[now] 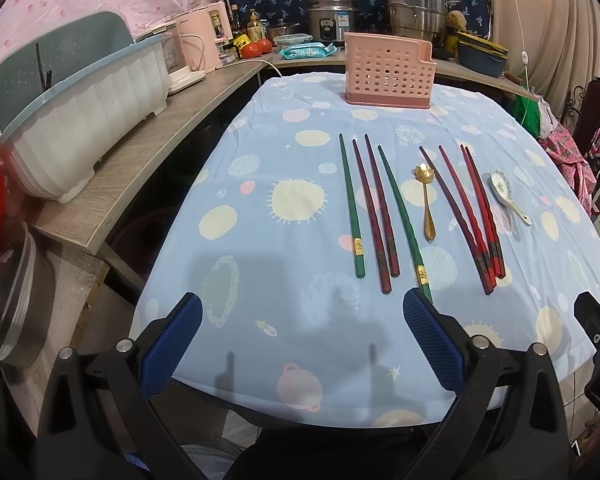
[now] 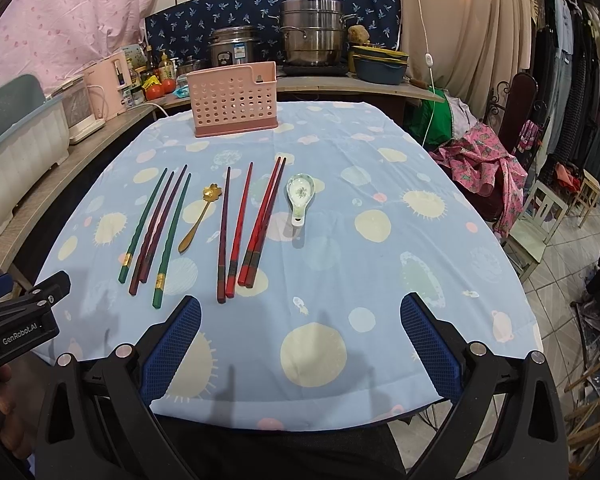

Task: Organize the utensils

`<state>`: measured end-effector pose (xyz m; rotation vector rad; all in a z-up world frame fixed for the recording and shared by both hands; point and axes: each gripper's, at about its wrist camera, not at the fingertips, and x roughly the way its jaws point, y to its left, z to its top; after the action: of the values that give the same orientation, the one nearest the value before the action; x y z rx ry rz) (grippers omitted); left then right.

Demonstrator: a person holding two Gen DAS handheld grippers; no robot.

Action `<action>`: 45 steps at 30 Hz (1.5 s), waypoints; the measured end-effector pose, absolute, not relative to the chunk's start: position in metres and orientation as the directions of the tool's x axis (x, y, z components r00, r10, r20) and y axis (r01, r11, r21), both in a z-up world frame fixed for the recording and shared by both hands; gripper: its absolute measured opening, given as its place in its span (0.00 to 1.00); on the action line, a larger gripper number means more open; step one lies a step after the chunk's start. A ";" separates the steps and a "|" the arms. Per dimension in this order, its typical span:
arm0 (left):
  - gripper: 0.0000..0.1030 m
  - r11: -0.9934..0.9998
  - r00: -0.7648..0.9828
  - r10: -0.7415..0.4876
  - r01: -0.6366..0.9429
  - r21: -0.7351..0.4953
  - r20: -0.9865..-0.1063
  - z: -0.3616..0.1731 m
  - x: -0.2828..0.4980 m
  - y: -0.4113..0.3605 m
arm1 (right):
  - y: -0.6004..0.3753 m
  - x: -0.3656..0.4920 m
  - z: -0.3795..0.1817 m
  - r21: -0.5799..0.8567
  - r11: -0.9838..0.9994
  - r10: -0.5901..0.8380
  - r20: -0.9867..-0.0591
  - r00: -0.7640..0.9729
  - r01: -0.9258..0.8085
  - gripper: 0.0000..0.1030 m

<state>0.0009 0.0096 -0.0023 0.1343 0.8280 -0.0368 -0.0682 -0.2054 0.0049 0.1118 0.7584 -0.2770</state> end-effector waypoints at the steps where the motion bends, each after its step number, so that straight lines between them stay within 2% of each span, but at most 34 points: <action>1: 0.93 0.991 0.676 0.019 0.086 0.105 -0.737 -0.002 0.001 0.009 | -0.205 -0.068 0.005 0.000 0.958 -0.207 -0.692 0.692 0.287 0.93; 45: 0.93 0.993 0.673 0.008 0.079 0.083 -0.740 -0.005 0.001 0.015 | -0.203 -0.068 0.003 -0.002 0.960 -0.203 -0.693 0.691 0.280 0.93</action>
<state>0.0015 0.0147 -0.0047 0.1114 0.8319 -0.0402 -0.0681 -0.2030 0.0029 0.1068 0.7612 -0.2700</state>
